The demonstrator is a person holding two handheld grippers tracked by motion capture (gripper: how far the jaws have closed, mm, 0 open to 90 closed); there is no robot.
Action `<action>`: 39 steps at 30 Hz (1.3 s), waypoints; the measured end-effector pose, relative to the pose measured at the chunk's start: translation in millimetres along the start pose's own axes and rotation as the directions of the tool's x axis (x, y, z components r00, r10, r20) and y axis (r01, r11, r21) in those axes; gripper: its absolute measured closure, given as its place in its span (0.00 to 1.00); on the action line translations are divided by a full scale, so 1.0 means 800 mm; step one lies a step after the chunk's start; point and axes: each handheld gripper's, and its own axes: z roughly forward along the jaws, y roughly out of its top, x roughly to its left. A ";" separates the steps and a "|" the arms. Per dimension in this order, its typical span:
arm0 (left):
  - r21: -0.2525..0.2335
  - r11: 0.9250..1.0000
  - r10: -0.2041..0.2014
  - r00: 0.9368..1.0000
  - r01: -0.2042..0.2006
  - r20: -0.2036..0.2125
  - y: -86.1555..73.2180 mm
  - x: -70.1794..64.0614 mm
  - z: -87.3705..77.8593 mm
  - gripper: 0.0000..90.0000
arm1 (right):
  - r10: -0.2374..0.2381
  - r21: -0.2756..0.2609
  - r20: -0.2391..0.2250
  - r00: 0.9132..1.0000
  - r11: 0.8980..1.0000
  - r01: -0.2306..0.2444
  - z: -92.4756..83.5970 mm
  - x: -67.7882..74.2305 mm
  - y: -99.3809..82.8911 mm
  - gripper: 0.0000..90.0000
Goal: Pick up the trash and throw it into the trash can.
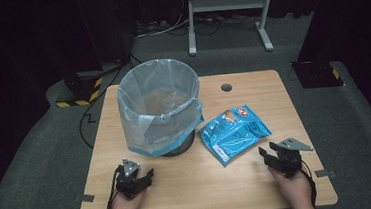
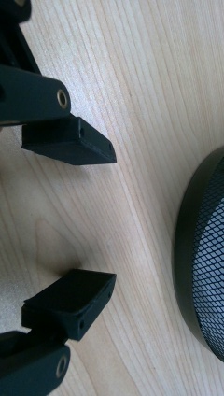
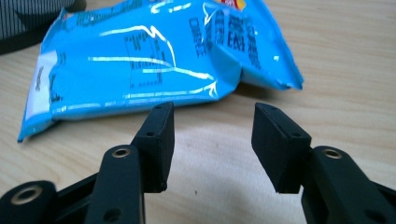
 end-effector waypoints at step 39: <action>0.005 1.000 0.020 1.000 -0.020 0.020 -0.001 0.001 -0.001 0.40 | -0.070 0.143 0.062 0.996 0.988 0.061 0.089 -0.008 0.033 0.85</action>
